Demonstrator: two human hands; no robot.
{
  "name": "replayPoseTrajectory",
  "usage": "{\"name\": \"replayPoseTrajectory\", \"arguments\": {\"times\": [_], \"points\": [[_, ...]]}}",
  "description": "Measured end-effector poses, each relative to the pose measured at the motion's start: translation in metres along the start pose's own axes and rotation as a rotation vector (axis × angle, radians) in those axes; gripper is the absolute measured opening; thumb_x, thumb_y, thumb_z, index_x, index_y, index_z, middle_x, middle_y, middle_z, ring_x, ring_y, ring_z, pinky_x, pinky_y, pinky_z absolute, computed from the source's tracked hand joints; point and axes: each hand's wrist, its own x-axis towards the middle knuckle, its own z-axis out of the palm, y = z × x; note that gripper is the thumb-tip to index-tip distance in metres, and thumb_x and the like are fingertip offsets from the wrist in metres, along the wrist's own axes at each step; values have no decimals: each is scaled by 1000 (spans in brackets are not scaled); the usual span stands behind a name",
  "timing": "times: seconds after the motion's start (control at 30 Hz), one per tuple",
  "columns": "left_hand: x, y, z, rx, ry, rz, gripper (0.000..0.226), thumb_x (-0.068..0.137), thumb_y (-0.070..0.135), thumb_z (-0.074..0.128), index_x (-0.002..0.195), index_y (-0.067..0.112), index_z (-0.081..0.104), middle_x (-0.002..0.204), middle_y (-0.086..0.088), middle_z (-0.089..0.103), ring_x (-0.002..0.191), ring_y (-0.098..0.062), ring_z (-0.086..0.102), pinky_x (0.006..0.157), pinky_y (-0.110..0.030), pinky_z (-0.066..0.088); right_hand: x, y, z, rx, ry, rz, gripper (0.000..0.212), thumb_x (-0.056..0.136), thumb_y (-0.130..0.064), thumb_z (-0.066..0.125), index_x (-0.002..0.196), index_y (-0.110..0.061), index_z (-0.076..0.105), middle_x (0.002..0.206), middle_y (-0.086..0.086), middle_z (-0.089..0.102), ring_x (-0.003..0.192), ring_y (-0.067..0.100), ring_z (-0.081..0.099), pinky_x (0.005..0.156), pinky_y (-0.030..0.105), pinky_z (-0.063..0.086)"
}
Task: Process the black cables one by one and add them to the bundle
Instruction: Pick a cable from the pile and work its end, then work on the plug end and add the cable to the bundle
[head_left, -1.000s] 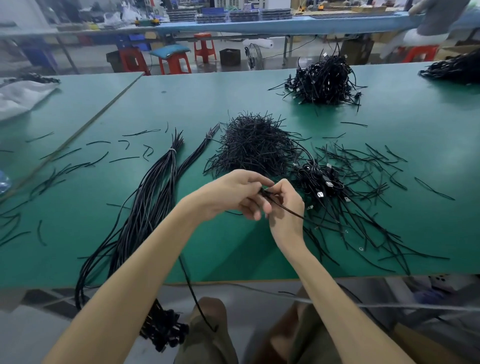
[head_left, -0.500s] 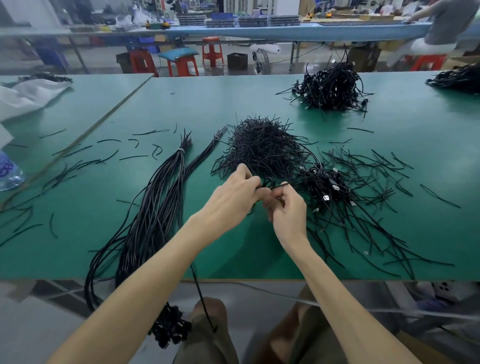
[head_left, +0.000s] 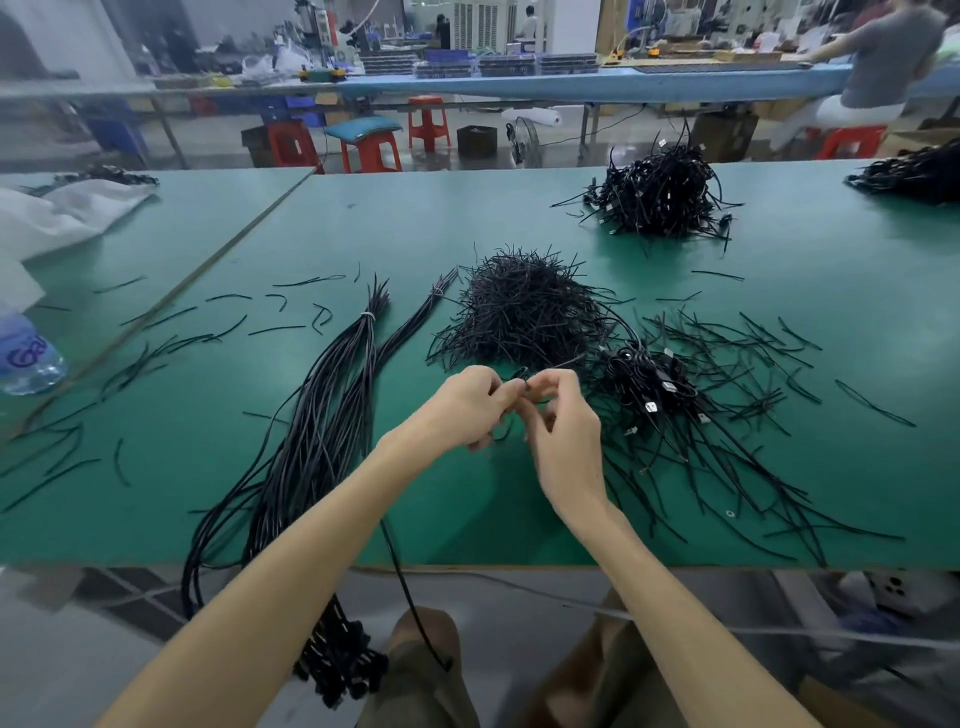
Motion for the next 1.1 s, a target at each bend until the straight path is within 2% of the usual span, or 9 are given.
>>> {"name": "replayPoseTrajectory", "arguments": {"times": [0.1, 0.17, 0.27, 0.37, 0.47, 0.6, 0.8, 0.9, 1.1], "points": [[-1, -5, -9, 163, -19, 139, 17, 107, 27, 50, 106, 13, 60, 94, -8, 66, 69, -12, 54, 66, -29, 42, -4, -7, 2, -251, -17, -132, 45, 97, -18, 66, 138, -26, 48, 114, -3, 43, 75, 18, 56, 63, 37, 52], [-5, -10, -17, 173, -58, 237, 16, 104, 24, 58, 112, 14, 67, 78, 5, 63, 58, -1, 50, 59, -20, 38, -7, -12, 1, -385, 7, -148, 41, 95, -18, 68, 134, -14, 55, 122, 5, 42, 89, 23, 55, 69, 42, 54], [-10, -19, -25, 104, -110, 233, 18, 99, 31, 66, 111, 18, 69, 64, 6, 62, 52, -9, 56, 54, -21, 42, -8, -13, -5, -567, 33, -206, 27, 91, -17, 75, 114, -7, 66, 125, 12, 45, 108, 27, 46, 89, 41, 48], [-13, -29, -42, 27, -104, 155, 45, 87, 58, 69, 111, 20, 66, 88, 3, 73, 70, -14, 69, 56, -17, 46, 1, -25, -20, -644, 95, -334, 24, 85, -17, 78, 107, -13, 69, 115, 6, 56, 110, 25, 45, 94, 35, 35], [-17, -45, -63, 135, -13, 84, 70, 75, 78, 53, 108, 18, 66, 98, 4, 71, 82, -11, 67, 70, -22, 50, 20, -39, -41, -627, 194, -376, 23, 88, -23, 75, 109, -15, 70, 105, 1, 65, 103, 24, 50, 87, 33, 28], [-16, -81, -77, 534, 370, -165, 46, 103, 52, 46, 110, 7, 54, 112, -12, 58, 101, -30, 60, 82, -43, 46, 42, -43, -68, -663, 302, -377, 30, 93, -29, 70, 116, -10, 70, 98, 6, 62, 97, 28, 51, 88, 37, 35], [-15, -101, -57, 699, 323, -297, 56, 102, 50, 53, 129, 2, 44, 131, -19, 52, 123, -36, 53, 92, -47, 48, 52, -33, -78, -580, 303, -215, 32, 100, -23, 62, 126, -4, 67, 98, 7, 48, 91, 26, 49, 84, 38, 48], [-10, -104, -55, 714, 360, -290, 41, 106, 38, 48, 125, 1, 44, 128, -20, 53, 118, -37, 55, 84, -45, 45, 51, -37, -78, -509, 328, -219, 29, 103, -25, 57, 125, -8, 66, 99, 4, 43, 79, 18, 46, 70, 29, 44], [-2, -106, -61, 686, 357, -264, 17, 104, 18, 41, 108, 3, 48, 109, -17, 56, 93, -37, 57, 72, -41, 39, 56, -67, -88, -415, 449, -340, 30, 103, -22, 58, 126, -5, 65, 102, 3, 41, 78, 2, 36, 70, 5, 41]]}}
